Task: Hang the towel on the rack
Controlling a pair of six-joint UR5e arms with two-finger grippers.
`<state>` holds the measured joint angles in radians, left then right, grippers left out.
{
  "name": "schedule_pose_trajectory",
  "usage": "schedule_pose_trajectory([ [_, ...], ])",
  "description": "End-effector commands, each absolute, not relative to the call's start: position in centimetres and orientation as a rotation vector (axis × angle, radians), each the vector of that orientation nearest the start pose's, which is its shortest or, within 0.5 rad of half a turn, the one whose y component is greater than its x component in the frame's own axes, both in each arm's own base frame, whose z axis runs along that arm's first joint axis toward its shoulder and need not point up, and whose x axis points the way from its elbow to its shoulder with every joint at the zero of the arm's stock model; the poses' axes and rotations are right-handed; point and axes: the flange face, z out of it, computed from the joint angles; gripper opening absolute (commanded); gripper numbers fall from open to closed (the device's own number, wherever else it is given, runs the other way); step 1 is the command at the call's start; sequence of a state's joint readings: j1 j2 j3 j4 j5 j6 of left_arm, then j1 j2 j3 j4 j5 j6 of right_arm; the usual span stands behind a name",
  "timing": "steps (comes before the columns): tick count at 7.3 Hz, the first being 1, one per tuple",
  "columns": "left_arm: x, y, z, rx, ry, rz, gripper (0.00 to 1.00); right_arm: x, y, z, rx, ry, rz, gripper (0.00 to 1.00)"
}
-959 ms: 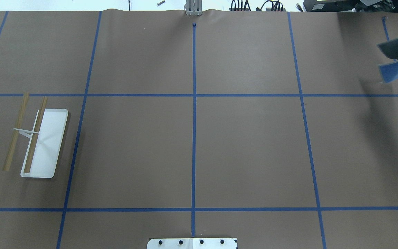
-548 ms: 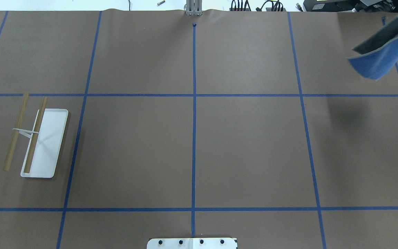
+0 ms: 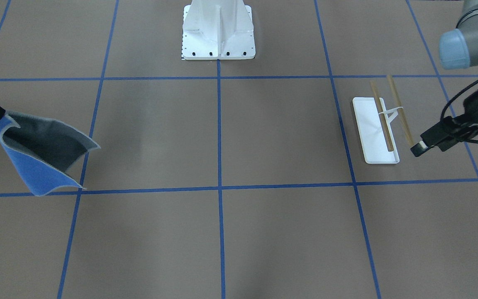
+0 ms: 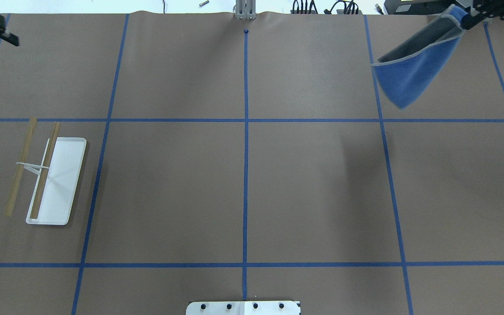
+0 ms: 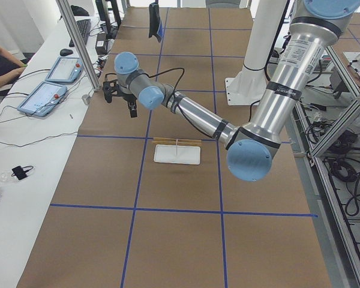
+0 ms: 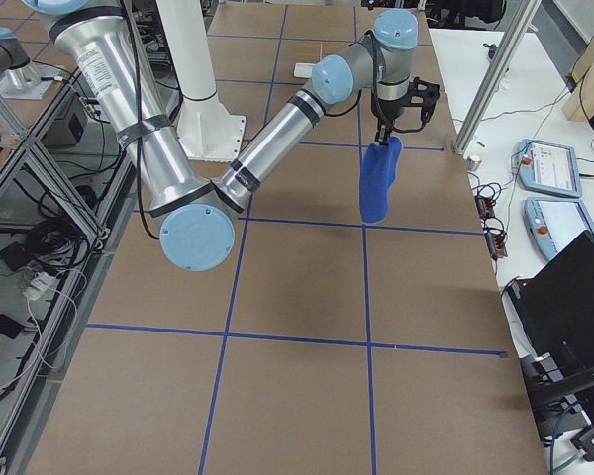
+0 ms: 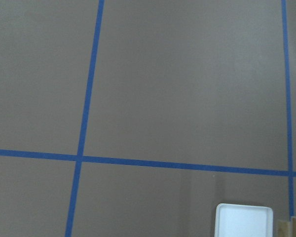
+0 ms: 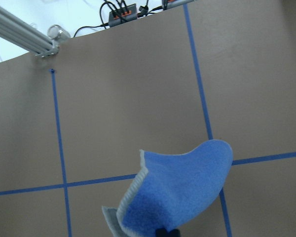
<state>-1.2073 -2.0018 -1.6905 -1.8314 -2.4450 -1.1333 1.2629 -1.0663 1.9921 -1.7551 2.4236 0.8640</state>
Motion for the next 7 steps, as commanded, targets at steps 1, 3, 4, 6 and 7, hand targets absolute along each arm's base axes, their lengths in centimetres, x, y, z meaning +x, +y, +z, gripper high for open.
schedule_pose_trajectory([
  [1,23.0,-60.7,24.9,-0.098,1.168,-0.394,0.98,-14.7,-52.8,17.2,0.248,-1.145,0.054,0.00],
  [3,25.9,-60.1,19.6,-0.174,1.214,-0.465,0.98,-18.2,-48.8,13.8,0.409,-1.197,-0.052,0.00],
  [4,28.2,-59.1,17.0,-0.224,1.230,-0.483,0.98,-21.2,-46.6,12.6,0.450,-1.197,-0.053,0.00],
  [6,32.0,-58.6,14.2,-0.288,1.227,-0.542,0.98,-27.6,-43.0,10.1,0.584,-1.191,-0.055,0.00],
  [7,34.0,-57.7,13.7,-0.291,1.222,-0.556,0.98,-29.4,-41.9,8.6,0.619,-1.205,-0.042,0.00],
])
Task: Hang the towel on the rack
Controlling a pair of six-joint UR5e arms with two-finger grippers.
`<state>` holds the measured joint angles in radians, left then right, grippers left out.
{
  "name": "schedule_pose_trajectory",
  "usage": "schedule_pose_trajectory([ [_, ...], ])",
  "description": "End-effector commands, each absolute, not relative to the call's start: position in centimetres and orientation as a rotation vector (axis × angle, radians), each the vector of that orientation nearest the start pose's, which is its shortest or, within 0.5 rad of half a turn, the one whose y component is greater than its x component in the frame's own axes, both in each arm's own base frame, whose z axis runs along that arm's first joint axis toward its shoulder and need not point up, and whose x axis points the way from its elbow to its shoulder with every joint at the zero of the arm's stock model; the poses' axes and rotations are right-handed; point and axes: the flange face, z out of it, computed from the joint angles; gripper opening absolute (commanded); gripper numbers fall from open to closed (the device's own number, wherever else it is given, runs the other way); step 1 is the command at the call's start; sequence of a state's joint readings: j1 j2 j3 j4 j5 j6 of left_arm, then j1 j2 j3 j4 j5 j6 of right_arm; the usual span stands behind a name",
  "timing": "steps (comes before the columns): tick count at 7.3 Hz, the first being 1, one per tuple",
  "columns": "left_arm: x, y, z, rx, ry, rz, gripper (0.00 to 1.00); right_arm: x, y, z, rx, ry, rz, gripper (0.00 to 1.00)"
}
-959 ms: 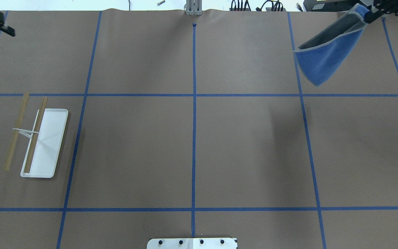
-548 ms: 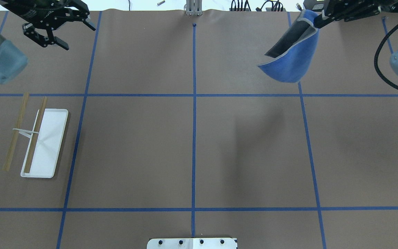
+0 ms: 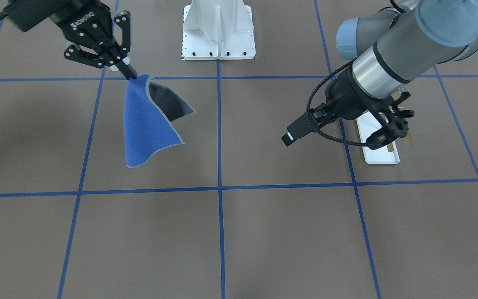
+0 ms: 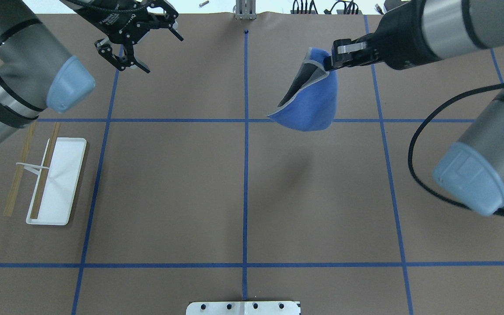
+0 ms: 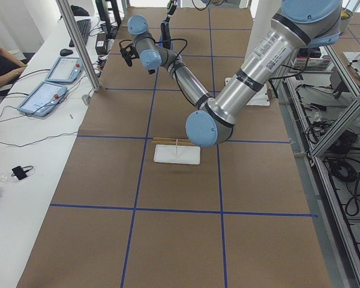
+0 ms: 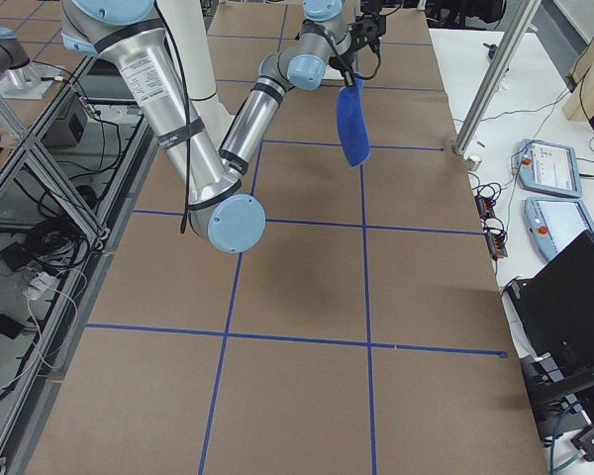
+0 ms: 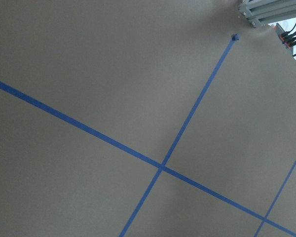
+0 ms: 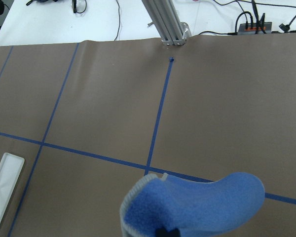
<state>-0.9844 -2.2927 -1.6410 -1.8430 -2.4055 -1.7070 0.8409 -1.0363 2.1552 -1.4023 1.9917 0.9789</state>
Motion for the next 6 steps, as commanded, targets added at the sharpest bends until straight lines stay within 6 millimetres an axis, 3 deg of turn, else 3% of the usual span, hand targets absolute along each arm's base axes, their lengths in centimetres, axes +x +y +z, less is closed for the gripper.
schedule_pose_trajectory([
  [1,36.3,-56.9,12.0,-0.299,1.228,-0.574,0.98,-30.2,-41.3,8.2,0.630,-1.208,-0.045,0.00],
  [3,40.3,-55.9,9.1,-0.339,1.252,-0.595,0.98,-31.2,-40.5,7.5,0.651,-1.213,-0.047,0.00],
  [6,42.3,-54.4,8.3,-0.337,1.291,-0.609,0.98,-32.3,-39.9,7.4,0.668,-1.203,-0.040,0.00],
])
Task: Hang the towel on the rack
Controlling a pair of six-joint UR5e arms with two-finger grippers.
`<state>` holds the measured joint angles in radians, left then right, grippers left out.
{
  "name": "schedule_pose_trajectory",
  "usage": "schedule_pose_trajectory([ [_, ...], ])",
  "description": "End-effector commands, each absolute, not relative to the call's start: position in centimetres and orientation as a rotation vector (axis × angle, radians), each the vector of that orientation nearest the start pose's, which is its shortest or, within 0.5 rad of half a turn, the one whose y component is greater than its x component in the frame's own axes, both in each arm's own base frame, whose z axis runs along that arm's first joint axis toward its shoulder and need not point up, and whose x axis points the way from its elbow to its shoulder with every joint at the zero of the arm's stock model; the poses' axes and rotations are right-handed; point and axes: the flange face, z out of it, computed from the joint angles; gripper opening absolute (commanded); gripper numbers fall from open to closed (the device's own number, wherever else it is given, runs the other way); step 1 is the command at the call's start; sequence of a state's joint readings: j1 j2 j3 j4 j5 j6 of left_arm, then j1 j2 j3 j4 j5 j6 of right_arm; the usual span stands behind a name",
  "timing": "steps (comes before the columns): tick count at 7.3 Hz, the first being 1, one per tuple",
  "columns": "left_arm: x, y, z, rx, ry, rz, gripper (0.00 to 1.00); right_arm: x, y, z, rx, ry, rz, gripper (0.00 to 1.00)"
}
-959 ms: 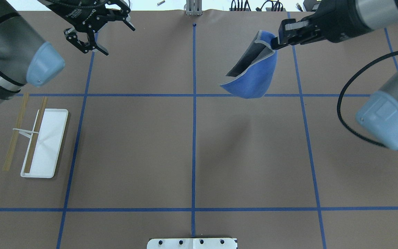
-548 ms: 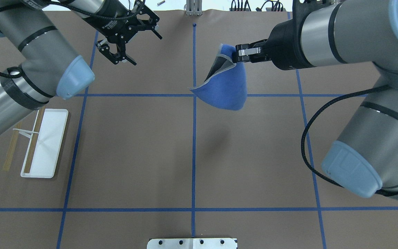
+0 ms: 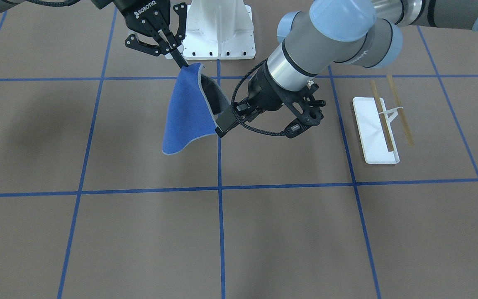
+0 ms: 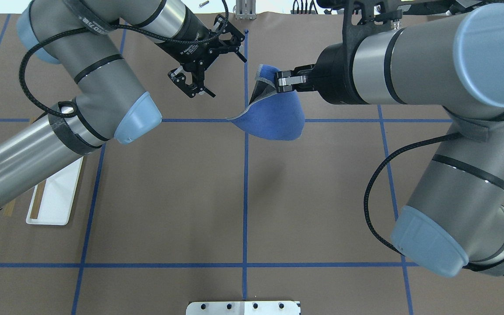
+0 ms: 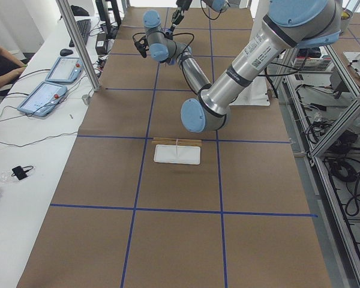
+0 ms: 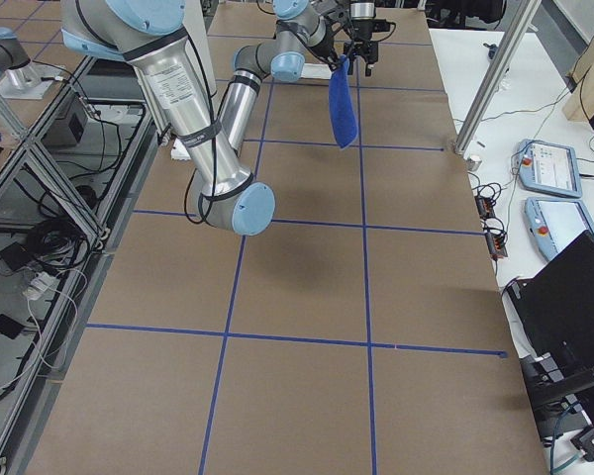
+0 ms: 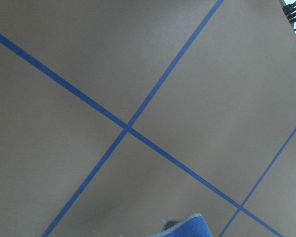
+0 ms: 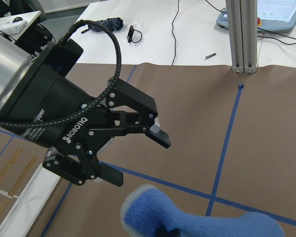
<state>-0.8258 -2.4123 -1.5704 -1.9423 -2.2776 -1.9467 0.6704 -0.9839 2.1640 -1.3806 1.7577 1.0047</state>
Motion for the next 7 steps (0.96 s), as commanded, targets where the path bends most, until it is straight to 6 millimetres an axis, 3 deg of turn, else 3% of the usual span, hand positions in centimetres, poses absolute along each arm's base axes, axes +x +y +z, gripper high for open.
schedule_pose_trajectory([
  [1,43.2,-53.8,8.3,-0.341,1.287,-0.602,0.98,-32.2,-39.9,7.2,0.673,-1.207,-0.040,0.00],
  [4,46.5,-51.2,7.7,-0.335,1.285,-0.576,0.98,-32.1,-39.9,7.1,0.676,-1.207,-0.040,0.00],
  [5,46.5,-51.0,7.5,-0.335,1.288,-0.574,0.96,-32.1,-40.0,7.1,0.682,-1.203,-0.034,0.00],
  [6,46.8,-50.8,7.5,-0.338,1.287,-0.572,0.71,-32.1,-40.0,7.1,0.683,-1.203,-0.033,0.00],
  [7,46.7,-50.8,7.4,-0.337,1.290,-0.570,0.40,-32.1,-40.0,7.2,0.682,-1.202,-0.032,0.00],
])
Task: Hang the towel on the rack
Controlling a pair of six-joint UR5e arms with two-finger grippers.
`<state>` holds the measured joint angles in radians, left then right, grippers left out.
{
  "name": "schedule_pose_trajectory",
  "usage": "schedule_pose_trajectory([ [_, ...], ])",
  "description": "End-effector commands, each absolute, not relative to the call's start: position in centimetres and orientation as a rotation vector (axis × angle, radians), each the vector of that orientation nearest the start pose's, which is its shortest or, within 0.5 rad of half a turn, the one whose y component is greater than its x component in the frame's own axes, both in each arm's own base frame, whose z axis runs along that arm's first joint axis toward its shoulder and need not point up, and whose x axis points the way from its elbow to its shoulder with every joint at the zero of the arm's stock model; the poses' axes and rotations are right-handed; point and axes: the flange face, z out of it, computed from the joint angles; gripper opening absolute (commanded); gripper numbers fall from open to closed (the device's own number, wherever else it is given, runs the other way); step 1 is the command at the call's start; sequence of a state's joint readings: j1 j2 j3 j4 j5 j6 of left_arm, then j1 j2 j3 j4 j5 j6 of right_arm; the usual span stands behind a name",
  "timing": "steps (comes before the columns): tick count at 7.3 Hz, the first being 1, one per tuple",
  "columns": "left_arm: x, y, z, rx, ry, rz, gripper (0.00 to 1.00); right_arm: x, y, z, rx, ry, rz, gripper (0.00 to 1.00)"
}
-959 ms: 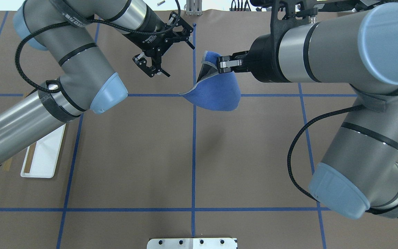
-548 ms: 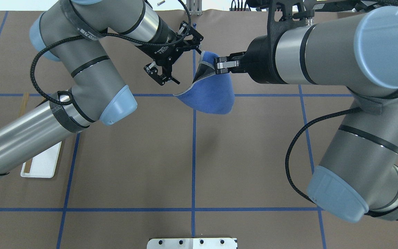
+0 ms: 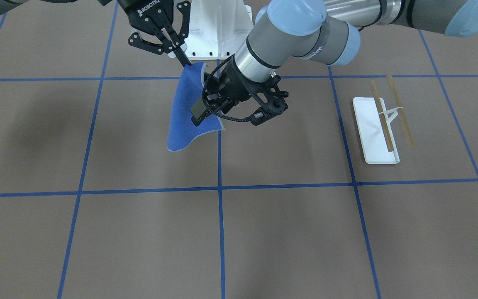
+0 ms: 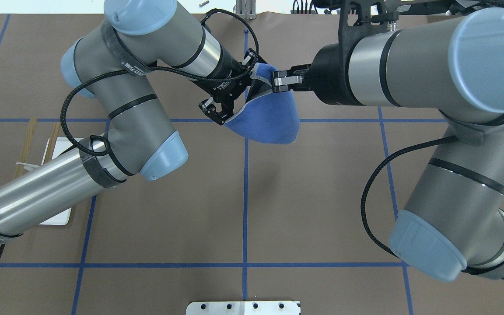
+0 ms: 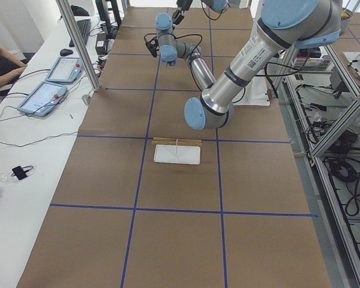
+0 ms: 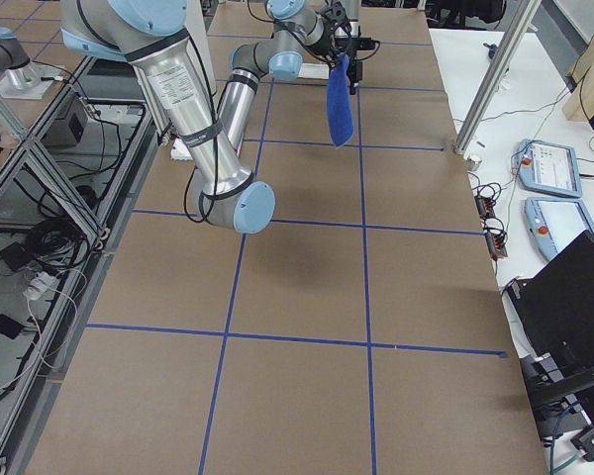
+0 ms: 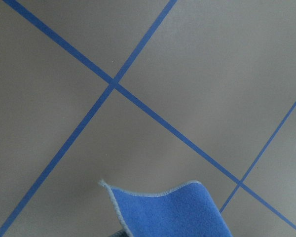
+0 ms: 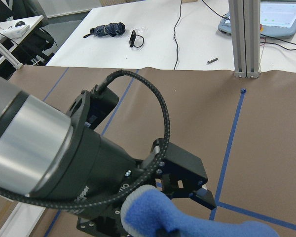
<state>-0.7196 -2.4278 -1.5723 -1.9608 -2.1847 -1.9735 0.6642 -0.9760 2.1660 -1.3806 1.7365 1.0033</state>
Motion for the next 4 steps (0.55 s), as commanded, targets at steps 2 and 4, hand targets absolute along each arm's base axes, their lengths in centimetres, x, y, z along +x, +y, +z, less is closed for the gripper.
schedule_pose_trajectory([
  [2,46.47,-50.96,7.34,-0.330,1.300,-0.568,0.00,-31.91,-39.94,7.20,0.686,-1.201,-0.034,0.00],
  [4,46.07,-51.31,7.41,-0.325,1.303,-0.573,0.00,-31.70,-39.77,7.38,0.691,-1.199,-0.040,0.00],
])
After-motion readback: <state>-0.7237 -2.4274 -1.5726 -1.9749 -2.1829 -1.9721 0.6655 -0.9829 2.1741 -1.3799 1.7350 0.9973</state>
